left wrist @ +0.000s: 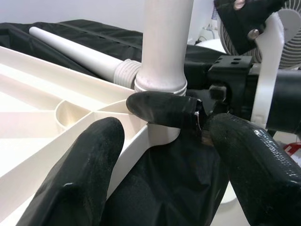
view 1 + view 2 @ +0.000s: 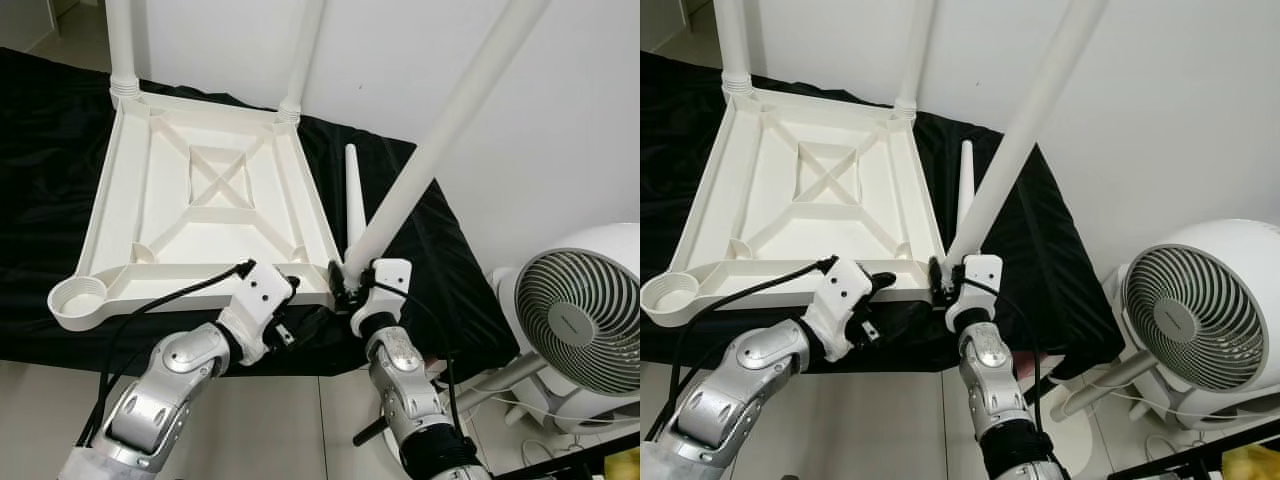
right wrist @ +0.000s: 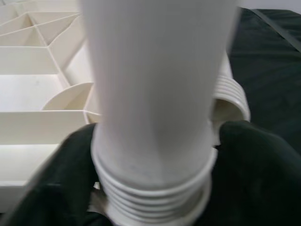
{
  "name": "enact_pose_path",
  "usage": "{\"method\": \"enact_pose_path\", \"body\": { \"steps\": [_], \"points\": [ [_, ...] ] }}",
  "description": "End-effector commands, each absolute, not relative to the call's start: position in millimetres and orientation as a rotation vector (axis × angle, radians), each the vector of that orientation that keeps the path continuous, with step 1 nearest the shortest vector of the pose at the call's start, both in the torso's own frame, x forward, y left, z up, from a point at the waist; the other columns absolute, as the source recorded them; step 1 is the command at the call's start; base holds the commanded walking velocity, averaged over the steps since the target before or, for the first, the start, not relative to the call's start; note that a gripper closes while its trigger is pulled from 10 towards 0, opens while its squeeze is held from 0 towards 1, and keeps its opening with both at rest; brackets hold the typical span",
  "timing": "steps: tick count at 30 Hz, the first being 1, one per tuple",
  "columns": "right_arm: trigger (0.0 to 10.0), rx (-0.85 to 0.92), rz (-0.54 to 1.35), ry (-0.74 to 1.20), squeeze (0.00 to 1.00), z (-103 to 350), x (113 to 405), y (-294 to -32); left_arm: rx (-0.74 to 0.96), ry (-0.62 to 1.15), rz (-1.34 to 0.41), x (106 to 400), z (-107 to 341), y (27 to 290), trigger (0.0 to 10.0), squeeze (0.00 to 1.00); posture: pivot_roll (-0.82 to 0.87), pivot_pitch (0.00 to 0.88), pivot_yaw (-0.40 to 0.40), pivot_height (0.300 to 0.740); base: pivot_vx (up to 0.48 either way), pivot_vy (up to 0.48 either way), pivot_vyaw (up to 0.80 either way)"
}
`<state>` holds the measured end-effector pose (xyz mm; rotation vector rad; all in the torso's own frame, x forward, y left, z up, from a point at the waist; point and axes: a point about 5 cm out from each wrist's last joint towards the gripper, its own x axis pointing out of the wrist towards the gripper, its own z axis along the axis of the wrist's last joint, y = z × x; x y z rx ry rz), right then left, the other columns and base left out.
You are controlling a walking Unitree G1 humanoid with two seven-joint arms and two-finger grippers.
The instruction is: Building children table
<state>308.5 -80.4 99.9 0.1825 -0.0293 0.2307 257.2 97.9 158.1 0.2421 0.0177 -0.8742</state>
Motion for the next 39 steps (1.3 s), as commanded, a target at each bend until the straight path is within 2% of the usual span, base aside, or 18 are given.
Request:
{"method": "enact_pose_path", "body": {
  "steps": [1, 6, 7, 10, 11, 26, 39],
  "points": [
    [10.0, 0.192, 0.227, -0.018, 1.0, 92.1, 304.1, -91.5, 0.241, 0.017, -0.863, 257.4, 155.9, 93.6, 10.0, 0.0, 0.18, 0.031, -0.223, 0.74, 0.0, 0.0, 0.0],
    [10.0, 0.15, 0.246, -0.053, 1.0, 96.6, 306.8, -98.2, 0.243, 0.016, -0.865, 258.0, 155.8, 93.3, 10.0, 0.0, 0.18, 0.03, -0.224, 0.74, 0.0, 0.0, 0.0],
    [10.0, 0.124, 0.257, -0.063, 0.25, 98.3, 308.5, -102.9, 0.242, 0.016, -0.864, 258.2, 155.9, 93.2, 10.0, 0.0, 0.18, 0.031, -0.226, 0.74, 0.0, 0.0, 0.0],
    [10.0, 0.107, 0.265, -0.068, 0.25, 99.5, 309.8, -106.2, 0.241, 0.016, -0.863, 258.3, 156.0, 93.1, 10.0, 0.0, 0.18, 0.031, -0.226, 0.74, 0.0, 0.0, 0.0],
    [10.0, 0.099, 0.289, -0.079, 0.0, 101.6, 311.2, -110.9, 0.239, 0.016, -0.862, 258.3, 155.9, 92.8, 10.0, 0.0, 0.18, 0.032, -0.228, 0.74, 0.0, 0.0, 0.0],
    [10.0, 0.021, 0.571, -0.103, 0.0, 115.3, 317.3, -132.1, 0.241, 0.014, -0.859, 259.8, 156.8, 90.9, 10.0, 0.0, 0.17, 0.05, -0.23, 0.74, 0.0, 0.0, 0.0],
    [10.0, -0.022, 0.723, -0.118, 0.0, 130.1, 334.5, -135.6, 0.219, 0.02, -0.918, 255.2, 155.0, 80.9, 10.0, 0.0, 0.16, 0.044, -0.222, 0.74, 0.0, 0.0, 0.0]
  ]
}}
